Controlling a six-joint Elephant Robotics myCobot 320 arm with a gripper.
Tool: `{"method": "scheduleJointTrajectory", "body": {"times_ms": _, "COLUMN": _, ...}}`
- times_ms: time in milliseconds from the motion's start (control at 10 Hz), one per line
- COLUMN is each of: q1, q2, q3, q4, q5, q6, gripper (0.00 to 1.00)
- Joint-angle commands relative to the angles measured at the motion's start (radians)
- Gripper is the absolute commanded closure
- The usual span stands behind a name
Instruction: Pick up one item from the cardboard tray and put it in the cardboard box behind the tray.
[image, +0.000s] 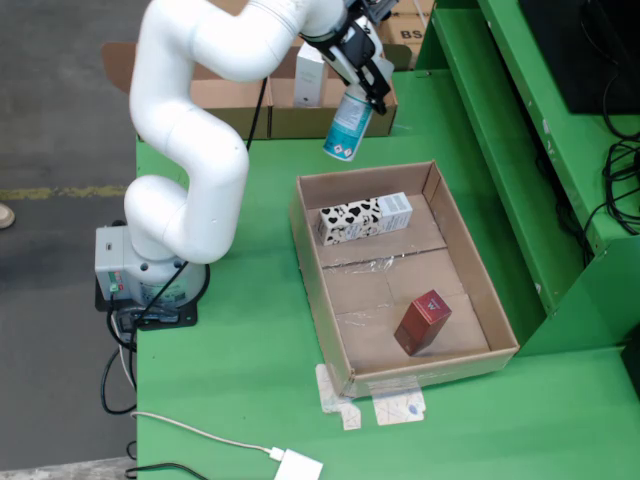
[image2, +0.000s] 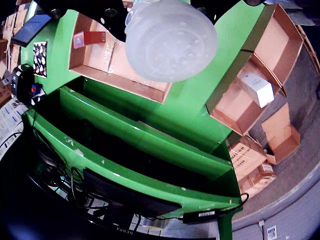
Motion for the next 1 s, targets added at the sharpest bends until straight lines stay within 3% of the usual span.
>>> {"method": "scheduleJointTrajectory", "body": {"times_ms": 0, "q1": 0.686, "q2": 0.59, "q3": -0.446, "q4": -0.246, "q5": -0.125, "q6": 0.209, "gripper": 1.0}}
{"method": "scheduleJointTrajectory", "body": {"times_ms": 100, "q1": 0.686, "q2": 0.59, "q3": -0.446, "q4": -0.246, "q5": -0.125, "q6": 0.209, "gripper": 1.0}}
{"method": "scheduleJointTrajectory", "body": {"times_ms": 300, "q1": 0.91, "q2": 0.542, "q3": -0.293, "q4": -0.448, "q5": -0.191, "q6": 0.367, "gripper": 1.0}}
{"method": "scheduleJointTrajectory", "body": {"times_ms": 500, "q1": 1.1, "q2": 0.408, "q3": 0.086, "q4": -0.748, "q5": -0.236, "q6": 0.508, "gripper": 1.0}}
{"method": "scheduleJointTrajectory", "body": {"times_ms": 600, "q1": 1.1, "q2": 0.408, "q3": 0.086, "q4": -0.748, "q5": -0.236, "q6": 0.508, "gripper": 1.0}}
{"method": "scheduleJointTrajectory", "body": {"times_ms": 700, "q1": 1.257, "q2": 0.438, "q3": 0.086, "q4": -0.801, "q5": -0.24, "q6": 0.609, "gripper": 1.0}}
{"method": "scheduleJointTrajectory", "body": {"times_ms": 800, "q1": 1.245, "q2": 0.412, "q3": 0.086, "q4": -0.797, "q5": -0.245, "q6": 0.599, "gripper": 1.0}}
{"method": "scheduleJointTrajectory", "body": {"times_ms": 900, "q1": 1.169, "q2": 0.344, "q3": 0.086, "q4": -0.73, "q5": -0.229, "q6": 0.517, "gripper": 1.0}}
